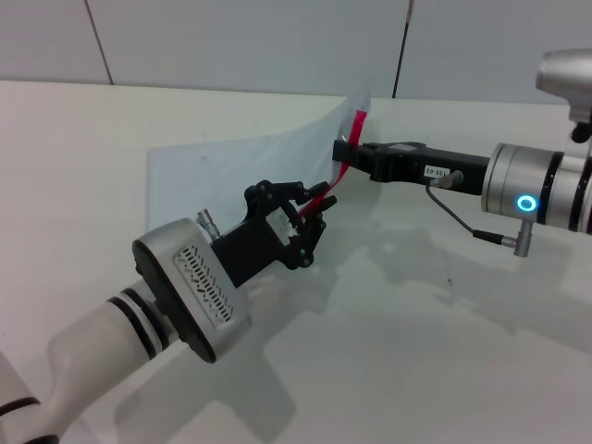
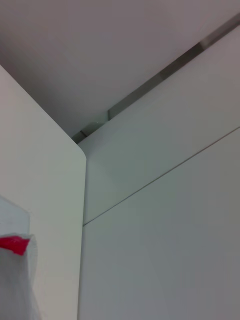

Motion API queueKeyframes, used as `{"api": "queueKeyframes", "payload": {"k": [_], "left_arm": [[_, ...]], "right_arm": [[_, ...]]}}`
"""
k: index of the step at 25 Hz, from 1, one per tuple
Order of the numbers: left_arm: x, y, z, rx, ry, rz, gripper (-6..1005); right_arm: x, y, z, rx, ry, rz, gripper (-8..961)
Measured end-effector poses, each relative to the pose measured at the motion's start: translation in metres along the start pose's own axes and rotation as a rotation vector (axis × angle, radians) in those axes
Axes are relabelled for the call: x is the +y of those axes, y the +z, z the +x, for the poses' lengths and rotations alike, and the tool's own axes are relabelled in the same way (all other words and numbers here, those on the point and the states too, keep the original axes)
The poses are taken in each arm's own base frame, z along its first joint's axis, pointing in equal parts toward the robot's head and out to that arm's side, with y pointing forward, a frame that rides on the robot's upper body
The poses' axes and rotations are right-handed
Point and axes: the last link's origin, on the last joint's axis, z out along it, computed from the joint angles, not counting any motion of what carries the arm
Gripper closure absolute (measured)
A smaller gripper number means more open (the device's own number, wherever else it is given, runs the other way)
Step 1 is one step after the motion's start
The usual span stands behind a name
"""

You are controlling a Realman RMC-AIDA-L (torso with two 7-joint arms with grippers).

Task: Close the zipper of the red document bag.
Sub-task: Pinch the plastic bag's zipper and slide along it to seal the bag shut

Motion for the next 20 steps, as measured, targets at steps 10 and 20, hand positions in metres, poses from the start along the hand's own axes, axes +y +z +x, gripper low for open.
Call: {"api": "queueKeyframes", "payload": {"k": [10,20], "left_arm": [[0.0017,-0.0003,0.0007,-0.001,0.026,0.002,877],[0.004,-0.0016,0.0012,-0.002,0.042,0.003,908]], "right_arm": [[-0.0018,-0.0016,0.0016,-0.004,0.007,0.009,941],[-0.0033,-0.0027,0.0013,-0.005,0.006,0.016,941]]}}
